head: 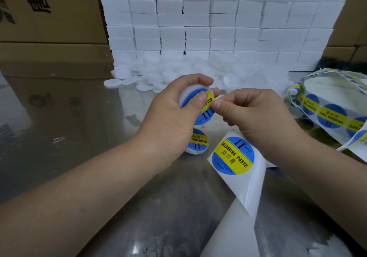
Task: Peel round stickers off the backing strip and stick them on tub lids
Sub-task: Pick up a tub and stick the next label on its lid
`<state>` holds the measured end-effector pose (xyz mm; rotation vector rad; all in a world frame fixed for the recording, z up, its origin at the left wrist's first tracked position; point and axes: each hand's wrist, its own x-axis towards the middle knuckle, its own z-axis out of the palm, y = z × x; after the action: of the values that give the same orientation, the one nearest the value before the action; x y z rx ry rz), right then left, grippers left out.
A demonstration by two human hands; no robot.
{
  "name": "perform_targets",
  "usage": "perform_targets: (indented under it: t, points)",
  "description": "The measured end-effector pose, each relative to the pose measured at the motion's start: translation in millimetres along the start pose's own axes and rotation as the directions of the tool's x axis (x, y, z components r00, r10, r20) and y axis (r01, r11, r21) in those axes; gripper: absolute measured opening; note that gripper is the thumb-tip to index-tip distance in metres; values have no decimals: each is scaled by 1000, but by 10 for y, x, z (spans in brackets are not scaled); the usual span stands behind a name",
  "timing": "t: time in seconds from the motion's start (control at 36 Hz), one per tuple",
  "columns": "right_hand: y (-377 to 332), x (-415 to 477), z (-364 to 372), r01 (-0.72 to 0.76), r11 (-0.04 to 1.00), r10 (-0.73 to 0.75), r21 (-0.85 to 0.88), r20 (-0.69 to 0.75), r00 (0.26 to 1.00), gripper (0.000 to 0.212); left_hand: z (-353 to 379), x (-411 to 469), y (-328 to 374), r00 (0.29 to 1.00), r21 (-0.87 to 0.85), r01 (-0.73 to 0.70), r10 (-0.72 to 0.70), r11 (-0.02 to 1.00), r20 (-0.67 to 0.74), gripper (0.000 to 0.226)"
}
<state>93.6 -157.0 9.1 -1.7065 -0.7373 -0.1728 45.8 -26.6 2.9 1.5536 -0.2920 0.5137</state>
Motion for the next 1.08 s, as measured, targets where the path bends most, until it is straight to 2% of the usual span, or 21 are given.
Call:
perform_targets:
  t: [0.08,0.17,0.25,0.31,0.39,0.44,0.5,0.58,0.67,0.97,1.08]
  points:
    - [17,5,-7,2,1000,-2,-1,2,1000,31,10,-38,28,996,68,-85,85,994,3,27]
    - [21,5,0,7,999,-8,-44,-35,999,32,38,-83,60,988,61,-151,152,987,-24,26]
    - [22,5,-12,23,994,-34,-108,-102,994,65,51,-108,109,971,73,-228,233,971,-58,20]
    - [24,7,-20,-2,995,-8,-102,-95,995,72,46,-100,116,976,101,-197,205,975,-73,16]
    - [56,56,-33,-77,996,80,55,-53,995,49,17,-56,83,986,125,-64,82,990,-144,11]
    - [69,85,-41,-109,989,112,100,-23,993,45,-15,-16,63,986,185,-22,53,983,-160,8]
    - [76,71,-38,-86,995,85,53,21,996,43,-28,-1,57,991,234,-18,48,972,-123,10]
    - [69,15,-14,31,997,-23,-77,104,994,35,-7,-26,40,996,305,-46,66,951,-55,16]
    - [75,3,9,67,985,-46,-161,134,990,35,6,-39,2,999,344,-34,45,938,-25,22]
    - [92,5,28,70,946,-46,-317,83,996,43,-14,-39,-13,999,450,-5,22,893,-33,27]
    - [125,35,-31,20,952,-15,-305,19,1000,38,-72,-7,-67,998,522,-53,63,852,-2,8]
